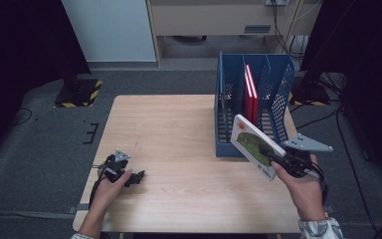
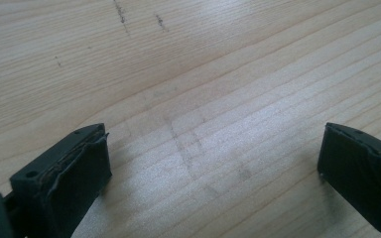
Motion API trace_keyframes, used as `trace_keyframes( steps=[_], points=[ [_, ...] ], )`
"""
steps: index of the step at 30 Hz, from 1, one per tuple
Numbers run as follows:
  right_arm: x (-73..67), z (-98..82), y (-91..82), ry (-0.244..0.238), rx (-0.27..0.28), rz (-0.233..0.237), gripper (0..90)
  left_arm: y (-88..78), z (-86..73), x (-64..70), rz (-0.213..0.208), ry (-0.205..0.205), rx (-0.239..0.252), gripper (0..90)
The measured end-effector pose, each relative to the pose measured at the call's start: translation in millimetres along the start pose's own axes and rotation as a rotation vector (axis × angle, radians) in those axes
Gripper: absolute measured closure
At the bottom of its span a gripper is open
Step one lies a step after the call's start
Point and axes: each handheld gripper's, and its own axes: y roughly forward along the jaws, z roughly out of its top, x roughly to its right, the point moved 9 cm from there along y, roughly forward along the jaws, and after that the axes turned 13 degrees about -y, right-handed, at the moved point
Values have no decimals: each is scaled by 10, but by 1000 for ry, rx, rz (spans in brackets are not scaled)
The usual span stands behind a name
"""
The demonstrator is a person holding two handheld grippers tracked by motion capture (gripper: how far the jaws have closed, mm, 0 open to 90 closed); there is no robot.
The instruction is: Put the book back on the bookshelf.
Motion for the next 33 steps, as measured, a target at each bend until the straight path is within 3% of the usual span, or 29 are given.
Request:
trace_keyframes(
  steps=[13, 33],
  points=[
    [174, -50, -104, 24, 8, -48, 755, 13, 4, 11, 2, -6, 29, 0],
    [368, -90, -196, 51, 0, -116, 755, 18, 7, 18, 0, -3, 30, 0]
  ],
)
